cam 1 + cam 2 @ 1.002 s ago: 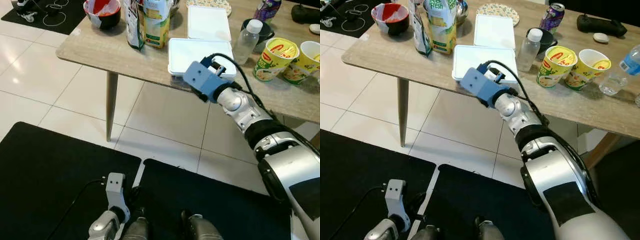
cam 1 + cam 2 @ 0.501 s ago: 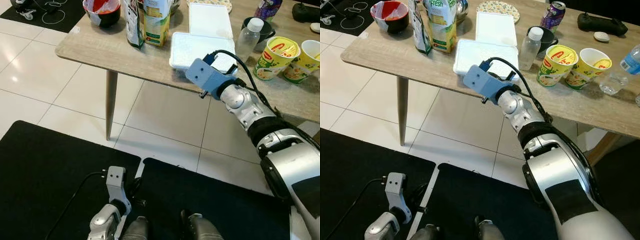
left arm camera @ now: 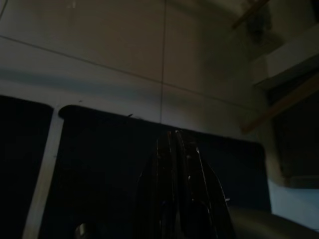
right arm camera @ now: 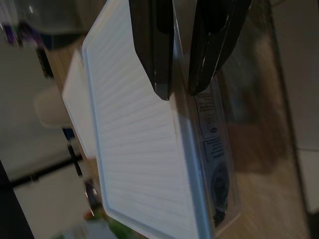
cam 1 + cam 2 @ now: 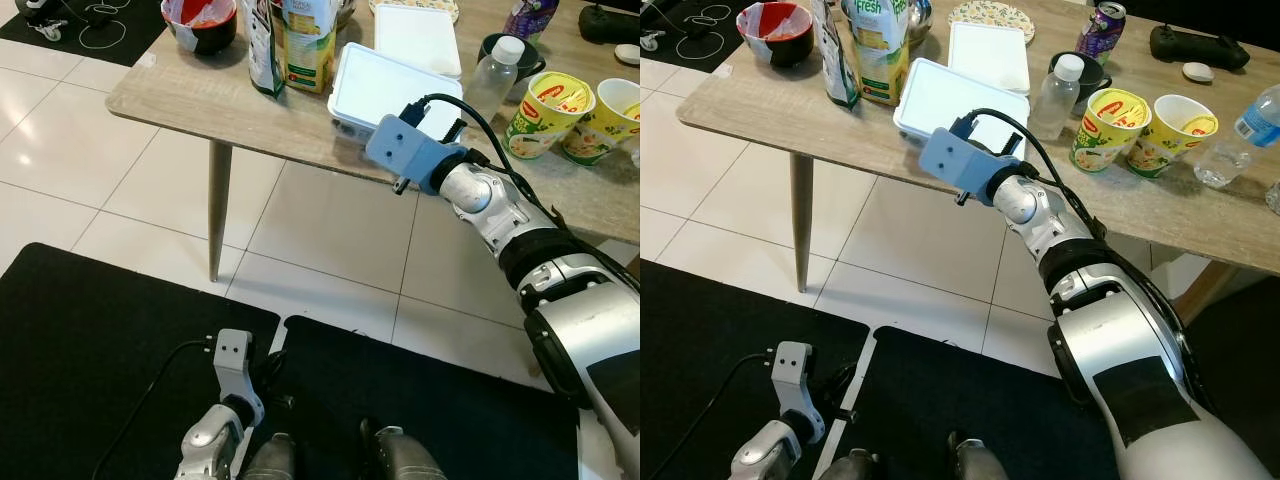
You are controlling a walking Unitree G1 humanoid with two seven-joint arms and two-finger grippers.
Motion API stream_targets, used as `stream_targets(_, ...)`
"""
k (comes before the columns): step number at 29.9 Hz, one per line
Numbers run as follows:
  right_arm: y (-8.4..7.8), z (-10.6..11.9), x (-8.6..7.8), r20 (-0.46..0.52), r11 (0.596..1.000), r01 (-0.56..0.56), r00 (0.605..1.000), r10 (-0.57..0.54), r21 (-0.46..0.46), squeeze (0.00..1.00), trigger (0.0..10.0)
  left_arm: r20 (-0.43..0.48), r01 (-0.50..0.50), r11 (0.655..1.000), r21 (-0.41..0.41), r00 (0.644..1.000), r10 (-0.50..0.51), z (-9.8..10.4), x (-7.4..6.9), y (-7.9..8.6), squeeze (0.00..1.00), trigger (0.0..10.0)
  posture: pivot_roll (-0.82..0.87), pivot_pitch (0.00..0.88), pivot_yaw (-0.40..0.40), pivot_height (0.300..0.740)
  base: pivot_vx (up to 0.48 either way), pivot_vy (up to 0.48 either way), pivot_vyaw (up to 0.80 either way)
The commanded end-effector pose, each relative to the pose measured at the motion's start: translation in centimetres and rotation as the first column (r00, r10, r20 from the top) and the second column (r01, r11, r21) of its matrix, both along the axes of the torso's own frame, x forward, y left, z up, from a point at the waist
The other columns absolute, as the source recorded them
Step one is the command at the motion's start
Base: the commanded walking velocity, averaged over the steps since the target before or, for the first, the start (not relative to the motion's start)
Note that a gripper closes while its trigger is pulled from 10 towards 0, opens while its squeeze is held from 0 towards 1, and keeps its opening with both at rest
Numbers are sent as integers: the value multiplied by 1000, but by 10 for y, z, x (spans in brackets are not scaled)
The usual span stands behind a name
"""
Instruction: Restocking fridge
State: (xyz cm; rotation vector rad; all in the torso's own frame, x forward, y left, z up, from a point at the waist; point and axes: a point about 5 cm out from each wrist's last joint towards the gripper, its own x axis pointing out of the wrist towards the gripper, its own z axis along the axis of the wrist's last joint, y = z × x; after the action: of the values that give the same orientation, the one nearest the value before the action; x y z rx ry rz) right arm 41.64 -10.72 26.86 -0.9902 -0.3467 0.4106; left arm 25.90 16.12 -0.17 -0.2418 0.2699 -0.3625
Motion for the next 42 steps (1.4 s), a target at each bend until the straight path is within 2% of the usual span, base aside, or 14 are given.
stream_targets(1, 2, 4, -3, 22, 999, -51, 998, 51, -6, 0, 0, -34, 9, 999, -48, 999, -11, -6, -6, -8, 0, 10000, 75, 289, -102, 740, 0, 0, 0)
stream_targets(8, 0, 8, -5, 36, 996, -86, 996, 87, -23, 0, 0, -10, 20, 994, -111, 1000, -21, 1, 1, -11, 0, 10000, 68, 270, -104, 740, 0, 0, 0)
stream_targets(10, -2, 10, -5, 43, 995, -93, 995, 95, -40, 0, 0, 11, 52, 988, -146, 999, -51, 6, 5, -14, 0, 10000, 64, 256, -106, 740, 0, 0, 0)
stream_targets(12, -2, 10, -5, 43, 995, -93, 995, 95, -40, 0, 0, 11, 52, 988, -146, 999, -51, 6, 5, -14, 0, 10000, 64, 256, -106, 740, 0, 0, 0)
stream_targets(16, -7, 12, -6, 57, 991, -102, 993, 107, -87, 0, 0, 55, 133, 957, -258, 991, -123, 17, 10, -18, 0, 10000, 58, 236, -104, 740, 0, 0, 0)
stream_targets(17, -7, 12, -6, 57, 991, -102, 993, 107, -87, 0, 0, 55, 133, 957, -258, 991, -123, 17, 10, -18, 0, 10000, 58, 236, -104, 740, 0, 0, 0)
stream_targets(20, -12, 12, -8, 61, 987, -112, 991, 119, -115, 0, 0, 79, 192, 926, -324, 981, -175, 23, 11, -16, 0, 10000, 55, 225, -103, 740, 0, 0, 0)
stream_targets(28, -18, 5, -13, 45, 974, -167, 983, 176, -156, 0, 0, 92, 248, 900, -358, 969, -230, 26, 9, -12, 0, 10000, 55, 209, -103, 740, 0, 0, 0)
stream_targets(34, -19, 2, -21, -16, 939, -282, 959, 284, -198, 0, 0, 115, 306, 873, -380, 952, -284, 33, 9, -8, 0, 10000, 49, 201, -100, 740, 0, 0, 0)
stream_targets(38, -22, 8, -27, -51, 914, -365, 931, 362, -174, 0, 0, 141, 349, 857, -380, 937, -320, 43, 12, 1, 0, 10000, 49, 199, -95, 740, 0, 0, 0)
stream_targets(42, -27, 15, -31, -60, 900, -404, 915, 399, -163, 0, 0, 159, 374, 847, -377, 927, -339, 50, 15, 9, 0, 10000, 50, 195, -94, 740, 0, 0, 0)
